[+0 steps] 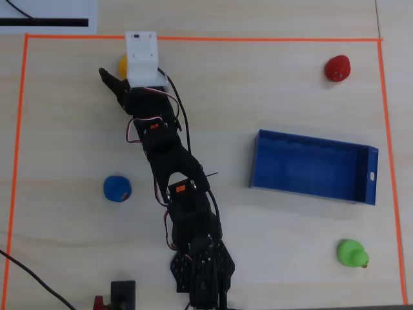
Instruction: Grasp yellow duck and put it into box.
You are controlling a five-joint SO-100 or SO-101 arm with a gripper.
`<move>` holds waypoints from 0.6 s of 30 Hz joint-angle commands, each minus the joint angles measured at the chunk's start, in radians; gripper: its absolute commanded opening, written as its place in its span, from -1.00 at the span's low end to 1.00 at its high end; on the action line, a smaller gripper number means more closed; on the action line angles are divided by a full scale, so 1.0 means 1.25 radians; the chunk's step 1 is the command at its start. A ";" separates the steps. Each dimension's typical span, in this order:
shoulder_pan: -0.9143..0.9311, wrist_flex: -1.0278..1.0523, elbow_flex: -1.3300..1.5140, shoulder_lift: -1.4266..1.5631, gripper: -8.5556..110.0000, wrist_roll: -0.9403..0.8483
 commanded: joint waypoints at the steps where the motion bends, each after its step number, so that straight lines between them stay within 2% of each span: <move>1: -0.002 0.005 -0.048 0.002 -0.28 0.006; 18: 0.016 0.005 -0.139 -0.075 -0.29 0.016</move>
